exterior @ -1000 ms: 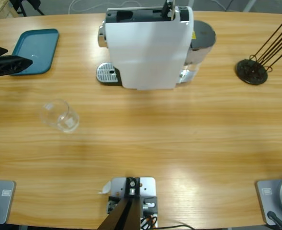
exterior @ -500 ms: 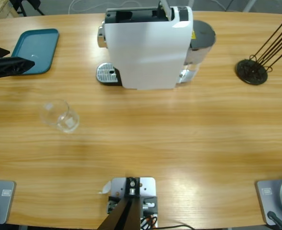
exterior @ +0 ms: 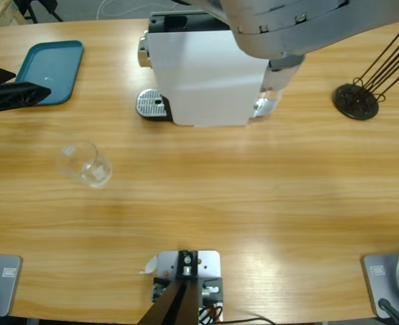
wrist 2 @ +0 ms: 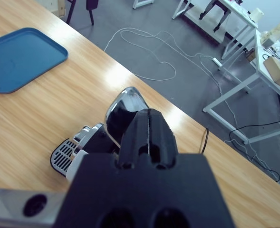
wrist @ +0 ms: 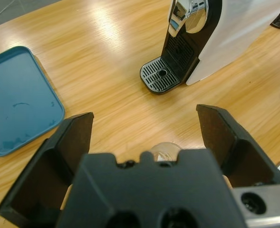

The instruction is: Pour coffee

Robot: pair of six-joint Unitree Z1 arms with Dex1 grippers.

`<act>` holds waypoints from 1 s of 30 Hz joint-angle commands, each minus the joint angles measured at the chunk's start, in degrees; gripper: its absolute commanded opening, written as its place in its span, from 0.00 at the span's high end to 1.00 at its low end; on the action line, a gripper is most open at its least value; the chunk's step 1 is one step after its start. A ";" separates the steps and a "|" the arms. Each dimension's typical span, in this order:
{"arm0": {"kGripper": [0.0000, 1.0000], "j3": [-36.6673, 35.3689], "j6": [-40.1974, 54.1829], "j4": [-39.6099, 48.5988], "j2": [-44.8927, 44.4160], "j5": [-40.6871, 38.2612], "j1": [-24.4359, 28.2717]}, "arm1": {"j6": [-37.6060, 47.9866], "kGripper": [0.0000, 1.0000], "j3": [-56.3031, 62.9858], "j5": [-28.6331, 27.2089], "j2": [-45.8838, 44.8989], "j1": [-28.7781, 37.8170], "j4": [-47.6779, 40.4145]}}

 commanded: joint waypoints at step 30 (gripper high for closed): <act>0.07 2.28 -0.41 -0.51 2.18 -0.86 -0.49 | 5.36 1.00 5.73 0.49 13.23 0.71 1.26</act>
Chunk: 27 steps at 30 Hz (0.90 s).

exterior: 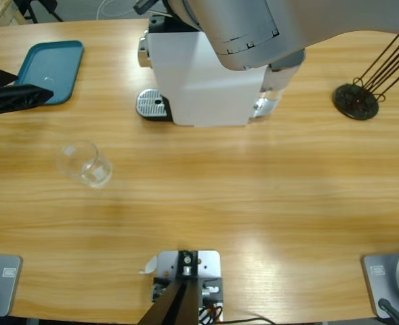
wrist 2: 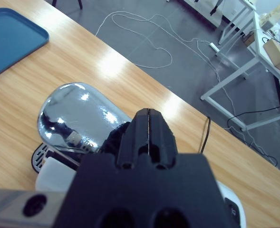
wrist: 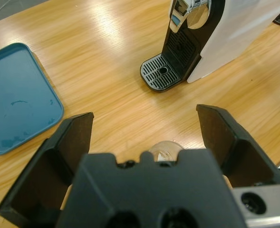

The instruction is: Pour coffee

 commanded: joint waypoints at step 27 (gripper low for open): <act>0.07 2.23 -0.45 -0.33 1.08 -0.86 -0.49 | 6.21 1.00 9.76 -2.15 5.94 4.09 0.75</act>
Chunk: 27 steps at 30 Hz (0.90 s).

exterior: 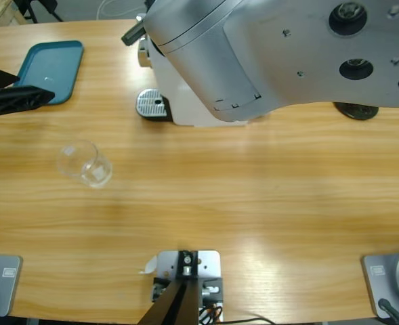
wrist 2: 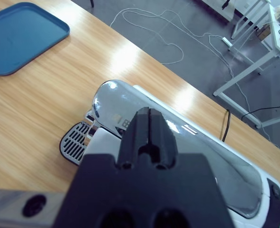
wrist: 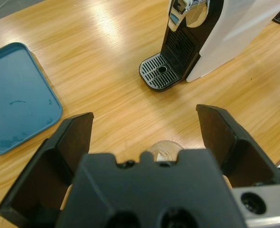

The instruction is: Pour coffee

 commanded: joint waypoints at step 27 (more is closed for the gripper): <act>0.00 2.32 -6.93 7.62 -4.12 -8.98 -2.05 | 3.06 0.02 27.55 18.91 -45.53 -6.98 21.71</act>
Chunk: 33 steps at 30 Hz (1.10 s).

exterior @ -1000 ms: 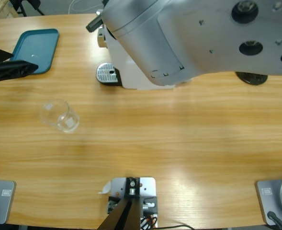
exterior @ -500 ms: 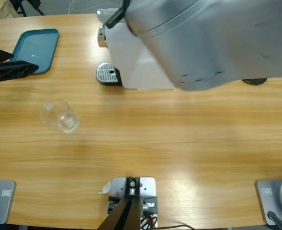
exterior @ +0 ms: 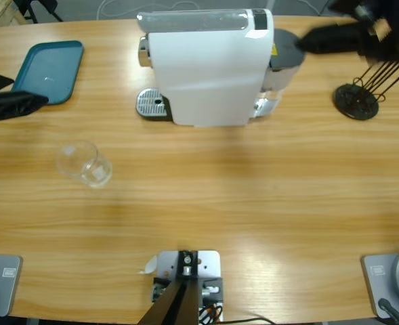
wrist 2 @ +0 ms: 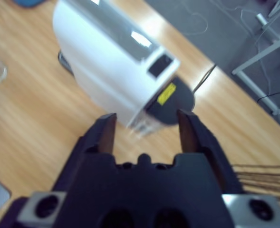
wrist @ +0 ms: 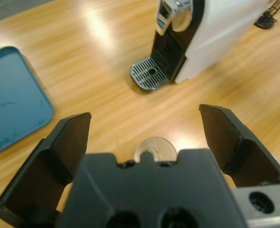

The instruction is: Pour coffee

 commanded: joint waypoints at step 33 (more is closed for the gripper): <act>0.01 4.50 -24.27 3.77 17.33 12.02 -17.41 | 9.38 0.01 14.26 4.14 -9.45 -0.61 -5.01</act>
